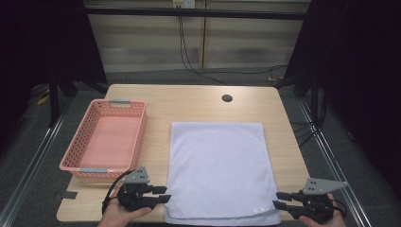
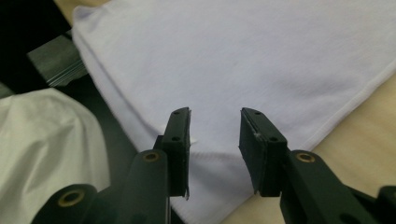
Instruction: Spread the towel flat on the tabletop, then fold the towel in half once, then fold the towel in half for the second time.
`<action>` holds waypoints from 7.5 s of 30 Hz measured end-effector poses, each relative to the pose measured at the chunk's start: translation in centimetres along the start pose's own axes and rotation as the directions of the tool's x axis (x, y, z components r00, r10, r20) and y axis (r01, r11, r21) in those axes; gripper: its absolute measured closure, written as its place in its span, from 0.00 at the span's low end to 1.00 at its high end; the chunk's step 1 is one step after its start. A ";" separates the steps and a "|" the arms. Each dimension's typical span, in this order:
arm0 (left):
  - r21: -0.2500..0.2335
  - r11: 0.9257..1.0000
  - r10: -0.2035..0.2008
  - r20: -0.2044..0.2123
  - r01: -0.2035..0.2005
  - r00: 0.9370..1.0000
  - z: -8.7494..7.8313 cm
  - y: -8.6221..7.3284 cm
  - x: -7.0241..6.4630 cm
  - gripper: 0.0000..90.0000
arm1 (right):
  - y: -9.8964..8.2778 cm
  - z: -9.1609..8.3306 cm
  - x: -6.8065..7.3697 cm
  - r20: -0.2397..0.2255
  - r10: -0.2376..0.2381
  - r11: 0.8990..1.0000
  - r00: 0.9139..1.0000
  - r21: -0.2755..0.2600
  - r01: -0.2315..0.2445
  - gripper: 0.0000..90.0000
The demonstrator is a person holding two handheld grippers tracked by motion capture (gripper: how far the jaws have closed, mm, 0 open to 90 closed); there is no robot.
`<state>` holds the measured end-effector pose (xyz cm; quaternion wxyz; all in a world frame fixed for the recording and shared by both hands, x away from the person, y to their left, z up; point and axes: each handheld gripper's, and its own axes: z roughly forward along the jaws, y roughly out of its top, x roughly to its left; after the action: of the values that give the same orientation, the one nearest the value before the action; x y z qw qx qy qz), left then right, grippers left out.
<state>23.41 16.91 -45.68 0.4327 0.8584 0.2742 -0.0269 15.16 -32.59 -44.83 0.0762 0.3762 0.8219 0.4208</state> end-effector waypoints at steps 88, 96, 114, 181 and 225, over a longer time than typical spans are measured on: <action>-0.003 0.994 -0.105 -0.156 0.106 0.982 7.8 7.3 8.5 0.58 | 7.6 8.1 -12.8 0.222 0.031 0.999 0.975 0.035 -0.040 0.58; 0.014 0.988 -0.148 -0.208 0.155 0.967 8.6 7.0 10.5 0.46 | 7.0 11.4 -14.8 0.213 0.047 0.993 0.976 0.100 -0.069 0.51; 0.048 0.992 -0.109 -0.150 0.117 0.983 8.4 6.0 10.5 0.91 | 6.8 10.9 -14.6 0.151 0.069 0.992 0.986 0.095 -0.084 0.89; -0.263 0.965 -0.010 -0.110 -0.019 0.994 0.4 9.3 5.7 0.91 | 9.4 1.9 -11.5 0.069 0.033 0.978 0.997 -0.208 -0.018 0.91; 0.032 0.998 -0.048 -0.064 0.050 0.997 6.2 3.3 5.9 0.62 | 3.6 7.6 -5.6 0.081 0.059 0.995 0.995 0.074 -0.065 0.52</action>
<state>31.21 13.31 -48.85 0.4084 0.8591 0.3082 -0.0148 24.52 -30.29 -48.04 0.0808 0.4203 0.8219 0.3759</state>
